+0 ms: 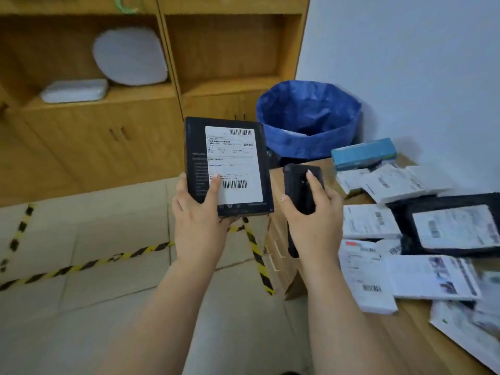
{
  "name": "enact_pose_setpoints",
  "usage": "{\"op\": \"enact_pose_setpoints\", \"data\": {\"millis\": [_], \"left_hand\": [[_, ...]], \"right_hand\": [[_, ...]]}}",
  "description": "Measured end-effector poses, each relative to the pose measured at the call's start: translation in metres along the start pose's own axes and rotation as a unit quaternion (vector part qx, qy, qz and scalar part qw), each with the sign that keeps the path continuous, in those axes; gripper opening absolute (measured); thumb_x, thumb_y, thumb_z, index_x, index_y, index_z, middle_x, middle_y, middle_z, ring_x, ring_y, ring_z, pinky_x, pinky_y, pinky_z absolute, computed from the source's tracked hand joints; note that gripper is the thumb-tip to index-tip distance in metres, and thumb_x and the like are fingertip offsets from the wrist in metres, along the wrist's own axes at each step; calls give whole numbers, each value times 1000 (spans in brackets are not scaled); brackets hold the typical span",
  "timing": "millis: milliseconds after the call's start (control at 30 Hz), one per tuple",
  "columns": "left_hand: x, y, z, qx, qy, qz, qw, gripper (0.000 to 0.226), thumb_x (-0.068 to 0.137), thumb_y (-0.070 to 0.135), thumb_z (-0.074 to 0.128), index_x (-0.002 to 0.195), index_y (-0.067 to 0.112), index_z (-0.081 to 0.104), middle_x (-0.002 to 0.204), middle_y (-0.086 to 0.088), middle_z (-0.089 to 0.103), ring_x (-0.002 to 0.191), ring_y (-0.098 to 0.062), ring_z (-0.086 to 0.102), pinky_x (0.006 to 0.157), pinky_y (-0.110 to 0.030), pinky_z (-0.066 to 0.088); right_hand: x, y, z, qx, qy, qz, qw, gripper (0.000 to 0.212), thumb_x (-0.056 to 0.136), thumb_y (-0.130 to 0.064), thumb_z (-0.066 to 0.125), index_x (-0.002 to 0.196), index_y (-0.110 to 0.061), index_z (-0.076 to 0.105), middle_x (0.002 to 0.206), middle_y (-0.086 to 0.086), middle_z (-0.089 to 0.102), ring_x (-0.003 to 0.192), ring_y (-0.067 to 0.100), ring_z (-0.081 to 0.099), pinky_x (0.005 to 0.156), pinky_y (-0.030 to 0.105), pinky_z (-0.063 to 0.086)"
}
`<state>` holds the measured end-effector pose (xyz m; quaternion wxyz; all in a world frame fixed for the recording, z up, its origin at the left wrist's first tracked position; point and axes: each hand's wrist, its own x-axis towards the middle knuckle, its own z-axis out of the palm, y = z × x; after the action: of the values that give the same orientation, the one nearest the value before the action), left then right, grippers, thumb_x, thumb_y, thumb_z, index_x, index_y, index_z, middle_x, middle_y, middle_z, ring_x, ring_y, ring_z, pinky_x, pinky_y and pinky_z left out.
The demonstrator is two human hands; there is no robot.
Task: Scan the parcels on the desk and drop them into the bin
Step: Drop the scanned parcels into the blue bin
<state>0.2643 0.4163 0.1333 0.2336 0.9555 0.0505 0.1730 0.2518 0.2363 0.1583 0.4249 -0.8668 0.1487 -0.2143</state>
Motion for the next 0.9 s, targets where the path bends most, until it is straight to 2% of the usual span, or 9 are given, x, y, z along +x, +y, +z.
{"op": "enact_pose_setpoints", "data": {"millis": [33, 100, 300, 367, 500, 667, 800, 900], "left_hand": [[14, -9, 0, 1, 1, -14, 1000, 83, 83, 38, 76, 151, 35, 28, 158, -14, 1, 141, -35, 12, 104, -53, 40], [43, -22, 3, 2, 1, -44, 999, 84, 84, 39, 75, 151, 36, 26, 159, -12, -2, 143, -34, 10, 107, -52, 38], [151, -45, 32, 21, 23, -74, 997, 84, 85, 41, 74, 151, 36, 23, 158, -11, -4, 143, -33, 11, 108, -50, 38], [196, -49, 42, 25, 30, -78, 996, 83, 85, 40, 74, 151, 36, 23, 158, -10, -6, 143, -33, 10, 109, -51, 37], [278, -53, 62, 44, 38, -81, 995, 85, 85, 40, 74, 152, 36, 22, 157, -11, -7, 140, -32, 10, 108, -50, 37], [362, -65, 87, 43, 50, -81, 995, 83, 83, 40, 75, 152, 34, 28, 159, -16, 0, 140, -35, 13, 104, -52, 41], [438, -82, 114, 35, 42, -55, 997, 84, 83, 42, 75, 152, 35, 28, 159, -17, 1, 138, -34, 14, 102, -50, 43], [505, -92, 136, 30, 17, -17, 999, 85, 85, 39, 74, 153, 34, 25, 159, -17, -1, 139, -34, 12, 107, -48, 38]], "right_hand": [[9, -8, 14, -12, -20, -7, 1000, 65, 88, -48, 68, 148, -44, 41, 140, -7, 40, 128, 13, 41, 92, 26, 39], [32, -19, 44, -21, -53, -18, 998, 67, 89, -49, 67, 149, -43, 39, 141, -7, 40, 128, 12, 41, 87, 23, 32], [126, -43, 139, 5, -63, -67, 996, 66, 85, -45, 73, 146, -38, 48, 148, 2, 41, 133, 17, 42, 92, 22, 33], [167, -55, 167, 19, -68, -72, 995, 66, 86, -45, 72, 146, -40, 47, 150, 3, 38, 137, 17, 40, 96, 25, 35], [246, -73, 216, 27, -70, -78, 994, 65, 87, -47, 70, 147, -43, 45, 154, 3, 34, 141, 19, 35, 109, 42, 40], [319, -91, 275, 25, -63, -74, 995, 66, 87, -46, 71, 147, -42, 44, 153, 2, 35, 139, 17, 37, 104, 35, 38], [368, -99, 327, 27, -57, -67, 996, 66, 85, -46, 72, 146, -41, 47, 150, 1, 37, 137, 17, 39, 104, 42, 44], [411, -107, 366, 28, -29, -44, 998, 65, 85, -46, 72, 145, -44, 46, 150, -1, 36, 136, 16, 40, 105, 41, 44]]}}
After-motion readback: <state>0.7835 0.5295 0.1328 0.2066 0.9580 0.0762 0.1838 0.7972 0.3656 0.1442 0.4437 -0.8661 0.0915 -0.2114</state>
